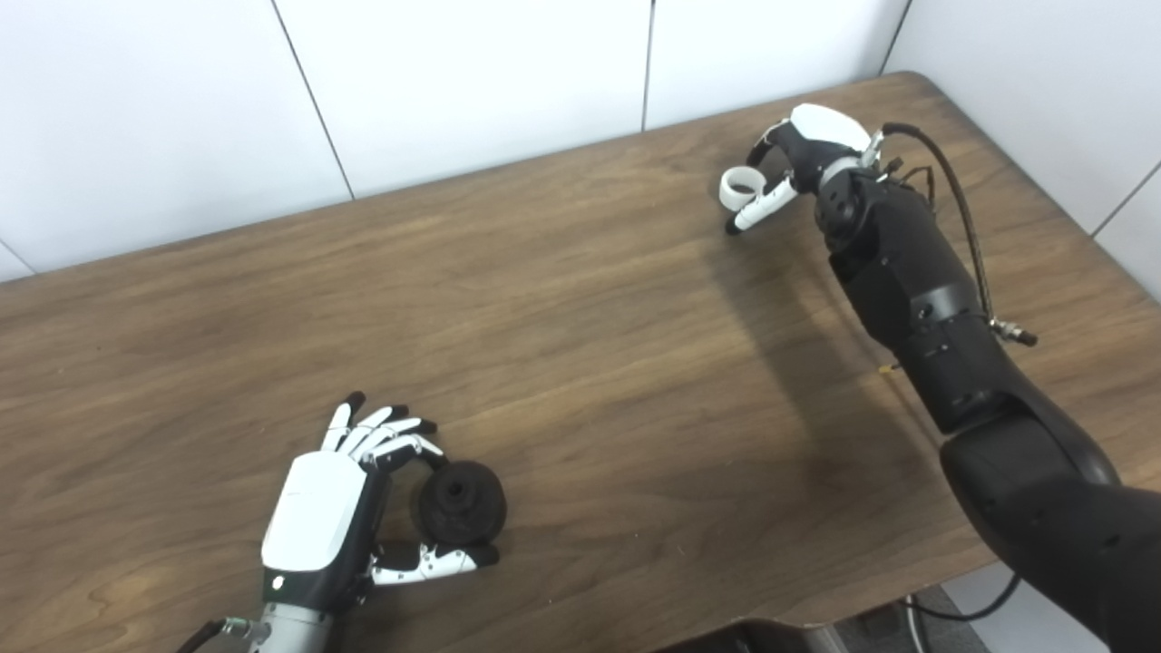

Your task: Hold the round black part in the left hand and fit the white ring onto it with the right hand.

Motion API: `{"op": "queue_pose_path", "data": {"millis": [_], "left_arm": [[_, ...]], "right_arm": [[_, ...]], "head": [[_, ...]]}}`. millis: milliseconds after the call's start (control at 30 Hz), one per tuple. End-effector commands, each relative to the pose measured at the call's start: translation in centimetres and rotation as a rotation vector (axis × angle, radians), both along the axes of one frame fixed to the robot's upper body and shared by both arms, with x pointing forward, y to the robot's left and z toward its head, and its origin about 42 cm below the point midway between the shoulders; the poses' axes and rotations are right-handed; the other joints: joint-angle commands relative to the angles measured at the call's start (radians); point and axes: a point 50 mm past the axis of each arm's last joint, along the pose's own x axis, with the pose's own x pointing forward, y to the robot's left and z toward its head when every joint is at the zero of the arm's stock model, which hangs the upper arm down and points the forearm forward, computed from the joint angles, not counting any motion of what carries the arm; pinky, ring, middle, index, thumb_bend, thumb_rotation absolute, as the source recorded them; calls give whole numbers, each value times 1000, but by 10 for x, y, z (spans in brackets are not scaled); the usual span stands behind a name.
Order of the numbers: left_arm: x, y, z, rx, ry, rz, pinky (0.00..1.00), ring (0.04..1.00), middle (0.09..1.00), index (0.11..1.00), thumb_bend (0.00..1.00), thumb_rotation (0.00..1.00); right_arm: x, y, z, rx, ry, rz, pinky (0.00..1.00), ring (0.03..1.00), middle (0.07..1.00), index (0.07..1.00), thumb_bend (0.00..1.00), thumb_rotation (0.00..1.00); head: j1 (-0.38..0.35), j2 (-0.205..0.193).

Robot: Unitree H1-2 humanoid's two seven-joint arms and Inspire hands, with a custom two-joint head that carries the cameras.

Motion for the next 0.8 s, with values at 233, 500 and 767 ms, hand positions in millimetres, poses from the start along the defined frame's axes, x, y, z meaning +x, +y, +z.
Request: {"op": "queue_pose_path", "data": {"millis": [233,500,767], "left_arm": [[-8,5,-10,52,54,18,1000,861,760,485,524,54],[-8,4,-10,60,58,20,1000,862,761,485,524,55],[-8,3,-10,57,58,22,1000,863,762,485,524,55]], "right_arm": [[12,1,31,-15,-97,3,934,1000,950,712,843,266],[12,-1,31,-19,-92,6,938,1000,951,701,826,252],[10,-4,29,-12,-116,15,923,984,912,627,779,214]], "head": [[2,6],[7,8],[12,8]]}}
